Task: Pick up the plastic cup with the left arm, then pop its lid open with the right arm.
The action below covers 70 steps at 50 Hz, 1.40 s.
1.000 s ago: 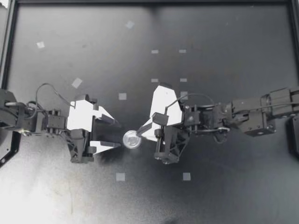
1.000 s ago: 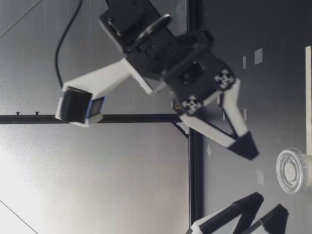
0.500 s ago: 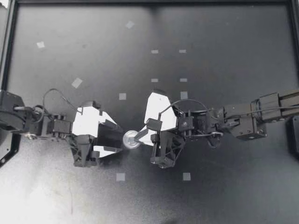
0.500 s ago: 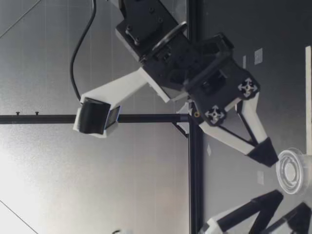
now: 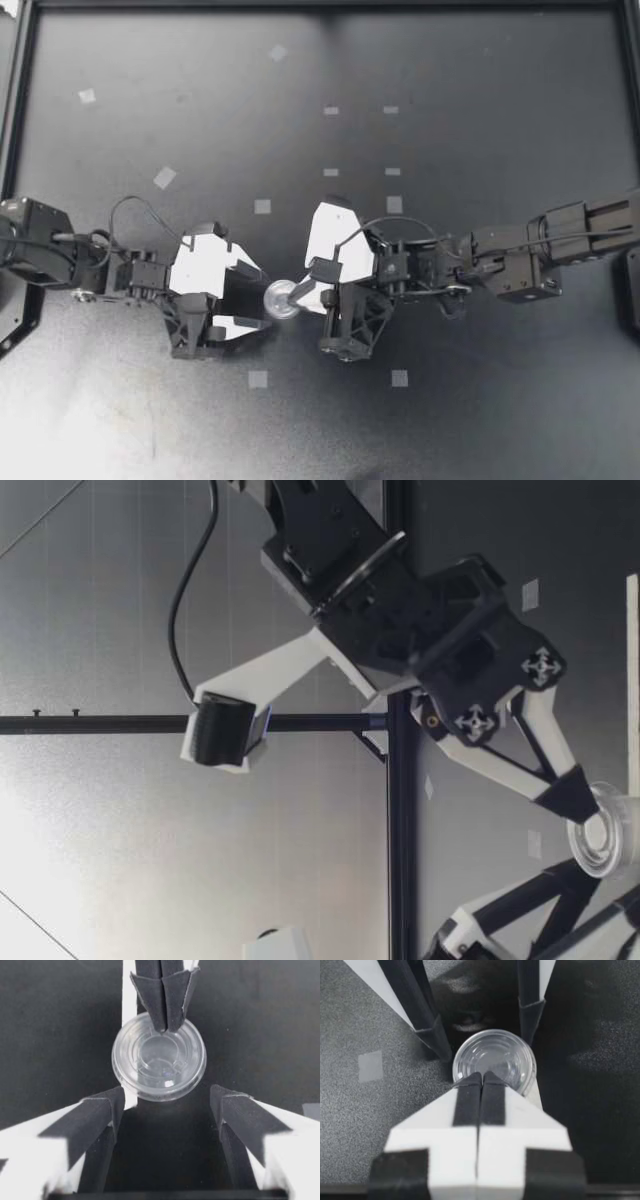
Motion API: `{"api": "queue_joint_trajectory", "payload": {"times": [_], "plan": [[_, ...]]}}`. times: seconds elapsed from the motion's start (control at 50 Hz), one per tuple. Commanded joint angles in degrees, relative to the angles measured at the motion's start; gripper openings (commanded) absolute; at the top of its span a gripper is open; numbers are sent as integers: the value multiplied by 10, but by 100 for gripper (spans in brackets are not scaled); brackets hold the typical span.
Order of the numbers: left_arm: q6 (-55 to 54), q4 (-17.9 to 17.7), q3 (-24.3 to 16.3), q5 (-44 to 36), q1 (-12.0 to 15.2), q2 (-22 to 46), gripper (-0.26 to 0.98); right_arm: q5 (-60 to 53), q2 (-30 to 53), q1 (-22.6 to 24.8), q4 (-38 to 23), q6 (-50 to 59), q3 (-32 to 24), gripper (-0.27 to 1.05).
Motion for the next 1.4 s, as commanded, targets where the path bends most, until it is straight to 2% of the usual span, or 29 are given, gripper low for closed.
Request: {"api": "queue_joint_trajectory", "payload": {"times": [0.0, 0.66, 0.86, 1.0, 1.18, 1.38], "plan": [[0, -3, -11, -11, 0, -1, 66, -5, -9, 3, -1, 1, -12, -13], [4, -6, -25, -21, 3, 18, 66, -3, -12, 3, -1, 31, 14, -13], [-4, -7, -38, 11, 3, 19, 64, -4, -11, 3, -1, 31, 8, -13], [-4, -16, -56, 70, 3, 19, 50, -6, -12, 3, -3, 31, 7, -13], [-2, -16, -62, 82, 3, 18, 30, -8, -12, 3, -2, 31, 7, -13], [4, -17, -55, 90, 3, -12, 23, 11, -54, 3, 0, 45, 19, -13]]}}
